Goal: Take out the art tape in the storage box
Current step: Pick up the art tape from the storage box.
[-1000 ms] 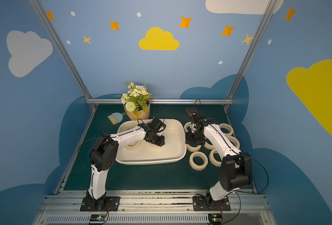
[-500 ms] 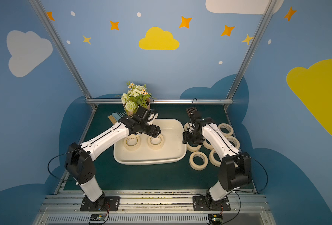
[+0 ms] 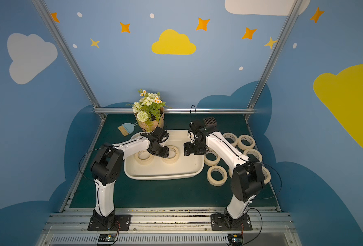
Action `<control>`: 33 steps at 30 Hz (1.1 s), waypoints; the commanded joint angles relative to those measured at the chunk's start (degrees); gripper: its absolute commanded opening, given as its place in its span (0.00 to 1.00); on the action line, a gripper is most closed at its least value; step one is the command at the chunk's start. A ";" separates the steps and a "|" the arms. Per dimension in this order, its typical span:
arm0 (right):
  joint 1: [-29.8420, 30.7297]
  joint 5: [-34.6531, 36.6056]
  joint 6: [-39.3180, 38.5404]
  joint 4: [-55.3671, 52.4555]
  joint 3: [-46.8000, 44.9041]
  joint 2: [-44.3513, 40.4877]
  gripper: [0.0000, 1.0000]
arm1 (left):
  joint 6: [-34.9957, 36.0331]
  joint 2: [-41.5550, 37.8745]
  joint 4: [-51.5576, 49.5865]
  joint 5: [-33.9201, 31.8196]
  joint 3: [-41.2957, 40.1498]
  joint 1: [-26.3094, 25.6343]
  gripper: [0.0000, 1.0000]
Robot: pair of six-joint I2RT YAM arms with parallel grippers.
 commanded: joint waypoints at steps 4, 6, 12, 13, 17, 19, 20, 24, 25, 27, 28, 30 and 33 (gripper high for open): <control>2.54 -0.07 3.59 5.73 3.07 6.36 0.68 | -0.18 -3.68 0.26 0.33 0.26 -0.52 0.17; 3.08 -0.38 4.75 7.42 3.75 7.24 0.66 | -0.34 -5.29 -0.12 0.22 0.08 -0.88 0.17; 3.91 -2.06 6.60 8.46 6.74 11.03 0.65 | -0.69 -9.27 -1.36 -0.37 0.15 -2.68 0.17; 4.06 -1.98 6.89 8.70 6.96 11.51 0.65 | -0.69 -9.74 -1.53 -0.64 0.06 -2.96 0.17; 4.51 -1.76 7.36 9.25 7.16 13.52 0.63 | -1.27 -11.04 -1.72 -0.81 -0.01 -4.06 0.17; 4.55 -1.08 7.50 9.25 6.81 14.00 0.49 | -1.89 -12.04 -1.68 -0.92 -0.63 -4.56 0.18; 4.51 -0.57 7.57 9.29 6.52 13.94 0.40 | -2.10 -12.59 -1.56 -0.84 -1.00 -4.65 0.20; 4.26 0.89 7.45 9.32 6.40 13.17 0.03 | -2.62 -15.06 -0.34 -0.33 -3.42 -4.93 0.51; 4.17 1.00 7.45 9.25 6.52 13.11 0.00 | -2.94 -16.04 1.11 -0.16 -4.87 -5.11 0.63; 3.81 1.18 7.22 8.96 7.07 13.04 0.00 | -3.28 -18.01 4.57 0.05 -7.97 -5.79 0.83; 3.51 1.40 6.99 8.50 7.68 13.10 0.00 | -3.34 -19.54 5.98 -0.16 -9.50 -6.13 0.92; 2.98 2.23 6.37 7.32 8.77 12.76 0.00 | -3.38 -22.94 6.91 -1.85 -11.23 -6.68 1.00; 1.48 4.08 5.14 4.95 10.57 11.54 0.00 | -3.43 -29.88 6.38 -5.48 -12.88 -6.79 1.00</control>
